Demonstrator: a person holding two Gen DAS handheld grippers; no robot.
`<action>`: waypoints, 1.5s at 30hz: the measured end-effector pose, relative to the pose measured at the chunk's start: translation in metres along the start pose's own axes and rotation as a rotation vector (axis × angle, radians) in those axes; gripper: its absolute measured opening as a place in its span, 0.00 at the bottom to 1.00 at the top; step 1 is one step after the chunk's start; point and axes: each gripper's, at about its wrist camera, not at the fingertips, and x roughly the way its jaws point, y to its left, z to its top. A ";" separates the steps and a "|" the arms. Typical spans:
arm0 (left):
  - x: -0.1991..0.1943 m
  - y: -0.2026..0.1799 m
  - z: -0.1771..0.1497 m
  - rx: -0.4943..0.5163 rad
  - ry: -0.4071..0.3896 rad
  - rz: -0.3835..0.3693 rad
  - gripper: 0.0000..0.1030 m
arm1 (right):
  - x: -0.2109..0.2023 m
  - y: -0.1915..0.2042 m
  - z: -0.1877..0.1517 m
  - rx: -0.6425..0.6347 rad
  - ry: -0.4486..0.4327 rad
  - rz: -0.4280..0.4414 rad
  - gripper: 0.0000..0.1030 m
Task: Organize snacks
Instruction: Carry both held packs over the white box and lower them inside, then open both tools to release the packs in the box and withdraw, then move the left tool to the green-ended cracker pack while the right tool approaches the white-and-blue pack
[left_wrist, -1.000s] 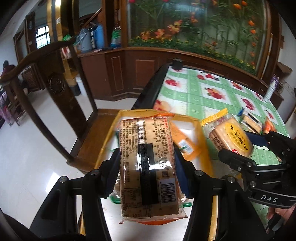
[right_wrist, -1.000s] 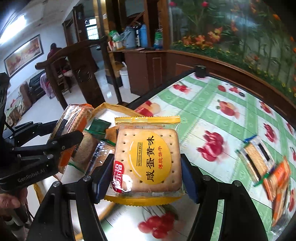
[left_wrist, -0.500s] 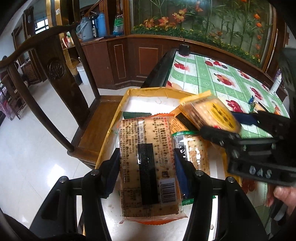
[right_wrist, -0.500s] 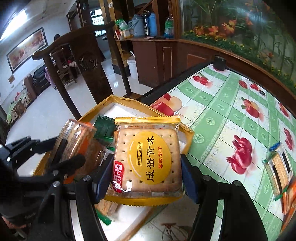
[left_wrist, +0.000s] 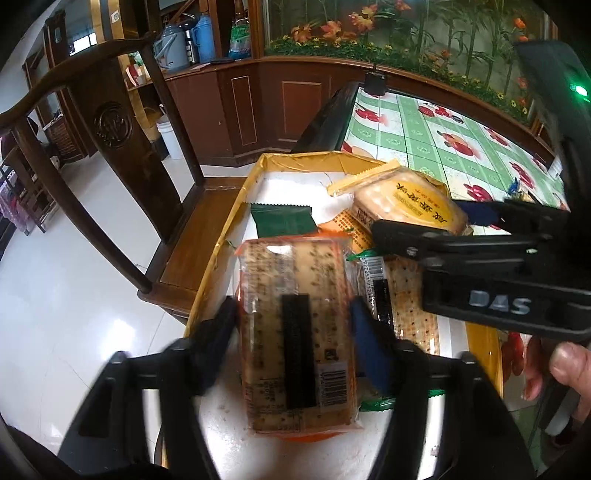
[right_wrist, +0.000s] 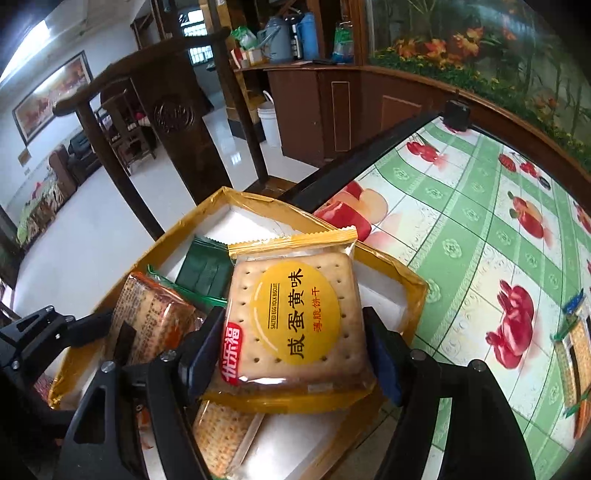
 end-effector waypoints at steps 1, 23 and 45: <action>-0.003 0.000 0.000 -0.001 -0.015 0.004 0.79 | -0.003 -0.002 -0.001 0.020 -0.007 0.011 0.76; -0.041 -0.073 0.006 0.074 -0.118 -0.047 0.84 | -0.099 -0.064 -0.059 0.146 -0.109 -0.087 0.77; -0.028 -0.225 0.023 0.215 -0.036 -0.209 0.84 | -0.170 -0.212 -0.146 0.390 -0.110 -0.227 0.78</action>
